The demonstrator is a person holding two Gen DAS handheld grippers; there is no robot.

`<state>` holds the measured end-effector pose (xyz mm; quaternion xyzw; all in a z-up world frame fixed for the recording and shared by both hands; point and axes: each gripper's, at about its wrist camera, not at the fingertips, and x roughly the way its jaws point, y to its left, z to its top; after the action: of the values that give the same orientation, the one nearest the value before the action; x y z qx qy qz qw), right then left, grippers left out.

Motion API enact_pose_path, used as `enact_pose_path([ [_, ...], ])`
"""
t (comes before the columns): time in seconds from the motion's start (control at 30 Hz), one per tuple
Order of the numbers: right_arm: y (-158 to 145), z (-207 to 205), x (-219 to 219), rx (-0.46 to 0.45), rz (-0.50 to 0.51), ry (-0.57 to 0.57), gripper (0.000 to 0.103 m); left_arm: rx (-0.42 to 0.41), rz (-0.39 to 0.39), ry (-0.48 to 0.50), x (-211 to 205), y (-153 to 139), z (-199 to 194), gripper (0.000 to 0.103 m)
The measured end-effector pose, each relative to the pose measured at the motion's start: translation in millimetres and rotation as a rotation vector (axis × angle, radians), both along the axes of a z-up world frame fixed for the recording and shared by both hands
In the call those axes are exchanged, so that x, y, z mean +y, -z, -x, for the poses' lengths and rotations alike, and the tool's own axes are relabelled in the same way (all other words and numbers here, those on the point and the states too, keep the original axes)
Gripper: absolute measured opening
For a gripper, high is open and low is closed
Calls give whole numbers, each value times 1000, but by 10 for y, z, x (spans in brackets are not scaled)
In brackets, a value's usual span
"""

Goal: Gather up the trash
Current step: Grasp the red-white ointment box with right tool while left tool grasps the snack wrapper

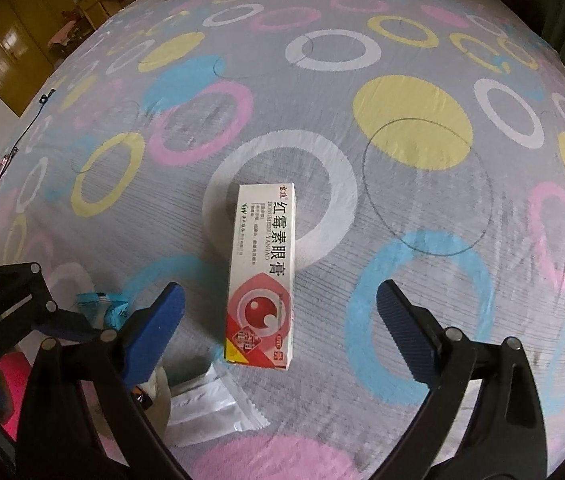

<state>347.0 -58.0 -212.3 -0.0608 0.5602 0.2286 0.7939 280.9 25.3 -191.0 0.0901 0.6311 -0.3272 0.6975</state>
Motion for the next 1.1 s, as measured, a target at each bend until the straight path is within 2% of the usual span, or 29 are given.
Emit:
enact_pose_path([
  [0.13, 28, -7, 13, -2, 0, -1, 93, -10, 4, -7, 19, -6, 8, 89],
  [0.27, 72, -25, 28, 13, 6, -5, 79, -12, 7, -5, 29, 19, 53, 90],
  [0.43, 154, -15, 48, 24, 19, -6, 76, -18, -7, -3, -109, 59, 114, 90],
  [0.5, 161, -13, 51, 17, 31, -6, 73, -10, 1, -9, -119, 65, 112, 90],
  [0.57, 159, -13, 61, 8, 48, -10, 65, -2, 10, -23, -85, 67, 103, 90],
  [0.7, 163, -9, 80, -11, 77, -18, 59, 3, 9, -54, -67, 97, 24, 89],
  [0.73, 163, -9, 81, -13, 79, -17, 55, -1, 4, -64, -67, 101, 20, 87],
  [0.8, 160, -17, 57, -17, 75, -7, 50, -4, -12, -96, -49, 138, -18, 70],
  [0.87, 159, -10, 29, -15, 69, 3, 43, 55, 3, -159, 22, 230, -81, 65],
  [0.97, 151, -4, -18, -15, 62, 14, 36, 63, 29, -211, 114, 223, -110, 57],
  [1.1, 139, -2, -46, -20, 66, 17, 35, 108, 82, -284, 277, 227, -163, 41],
])
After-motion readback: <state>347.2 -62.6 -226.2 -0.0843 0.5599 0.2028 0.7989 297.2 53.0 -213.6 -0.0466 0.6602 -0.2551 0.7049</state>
